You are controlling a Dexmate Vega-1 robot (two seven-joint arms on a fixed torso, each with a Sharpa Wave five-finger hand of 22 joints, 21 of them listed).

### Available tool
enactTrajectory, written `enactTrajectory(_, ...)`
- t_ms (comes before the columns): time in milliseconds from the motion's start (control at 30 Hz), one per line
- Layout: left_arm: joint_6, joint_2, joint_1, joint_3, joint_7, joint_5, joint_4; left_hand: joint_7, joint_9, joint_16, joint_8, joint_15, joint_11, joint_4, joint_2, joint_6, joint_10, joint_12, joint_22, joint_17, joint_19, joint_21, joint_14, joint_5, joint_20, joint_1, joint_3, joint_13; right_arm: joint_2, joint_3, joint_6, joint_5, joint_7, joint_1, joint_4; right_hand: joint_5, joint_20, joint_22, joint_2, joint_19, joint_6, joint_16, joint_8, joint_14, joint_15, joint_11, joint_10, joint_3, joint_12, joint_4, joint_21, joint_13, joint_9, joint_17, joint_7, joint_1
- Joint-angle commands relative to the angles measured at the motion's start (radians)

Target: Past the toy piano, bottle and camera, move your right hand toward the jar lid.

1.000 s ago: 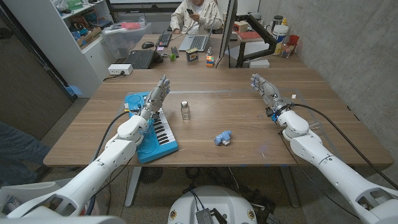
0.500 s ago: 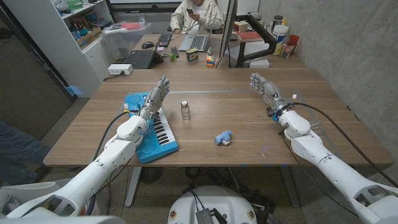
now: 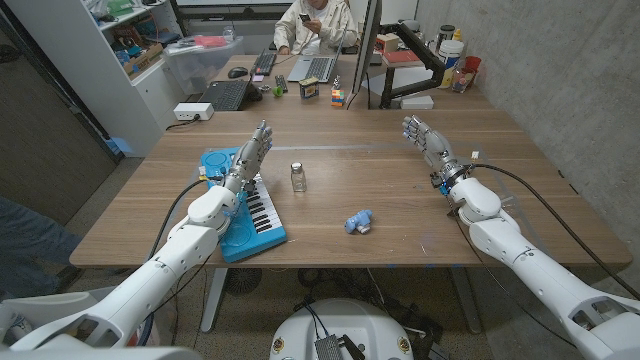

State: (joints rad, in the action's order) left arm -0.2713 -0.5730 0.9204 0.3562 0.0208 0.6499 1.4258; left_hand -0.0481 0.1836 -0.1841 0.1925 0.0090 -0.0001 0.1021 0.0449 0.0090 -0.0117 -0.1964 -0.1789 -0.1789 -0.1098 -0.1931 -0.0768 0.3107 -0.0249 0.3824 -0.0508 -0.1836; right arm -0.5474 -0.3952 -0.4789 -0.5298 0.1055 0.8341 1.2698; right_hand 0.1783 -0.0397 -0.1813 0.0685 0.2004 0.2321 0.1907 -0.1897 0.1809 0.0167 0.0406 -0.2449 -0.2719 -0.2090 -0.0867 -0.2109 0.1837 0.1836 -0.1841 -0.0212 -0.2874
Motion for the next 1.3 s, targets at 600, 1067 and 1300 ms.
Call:
enactTrajectory(600, -0.005, -0.002, 0.015, -0.005, -0.015, -0.004, 0.021, -0.005, 0.002, -0.005, 0.006, 0.0, -0.004, 0.002, 0.006, 0.007, 0.0, -0.006, -0.004, -0.005, -0.005, -0.008, -0.005, 0.007, 0.006, 0.008, 0.012, -0.006, -0.037, 0.01, -0.03, 0.103, -0.096, 0.018, 0.04, 0.015, 0.001, -0.002, -0.018, 0.029, -0.003, 0.006, -0.001, 0.02, 0.008, -0.015, 0.013, 0.023, 0.003, 0.016, -0.006, 0.003, 0.004, -0.002, 0.02, 0.037)
enactTrajectory(1067, 0.004, -0.009, 0.018, -0.003, -0.03, -0.016, 0.043, -0.004, 0.002, -0.005, 0.008, 0.0, -0.004, 0.002, 0.006, 0.015, 0.001, -0.007, -0.004, -0.005, -0.006, -0.008, -0.004, 0.008, 0.008, 0.009, 0.015, -0.006, -0.058, 0.023, -0.032, 0.143, -0.14, 0.037, 0.066, 0.021, 0.01, -0.001, -0.026, 0.035, -0.005, 0.003, -0.002, 0.027, -0.005, -0.03, 0.02, 0.031, 0.004, 0.016, -0.004, 0.002, 0.004, 0.001, 0.032, 0.046)
enactTrajectory(1300, 0.009, -0.012, 0.02, -0.003, -0.033, -0.016, 0.049, -0.001, 0.002, -0.004, 0.008, -0.001, -0.003, 0.002, 0.006, 0.015, 0.001, -0.007, -0.004, -0.005, -0.006, -0.008, -0.005, 0.008, 0.008, 0.009, 0.016, -0.006, -0.063, 0.024, -0.02, 0.181, -0.181, 0.041, 0.078, 0.023, 0.01, -0.001, -0.028, 0.035, -0.005, 0.001, -0.002, 0.024, -0.003, -0.04, 0.021, 0.034, 0.004, 0.017, -0.002, 0.002, 0.004, 0.001, 0.037, 0.05)
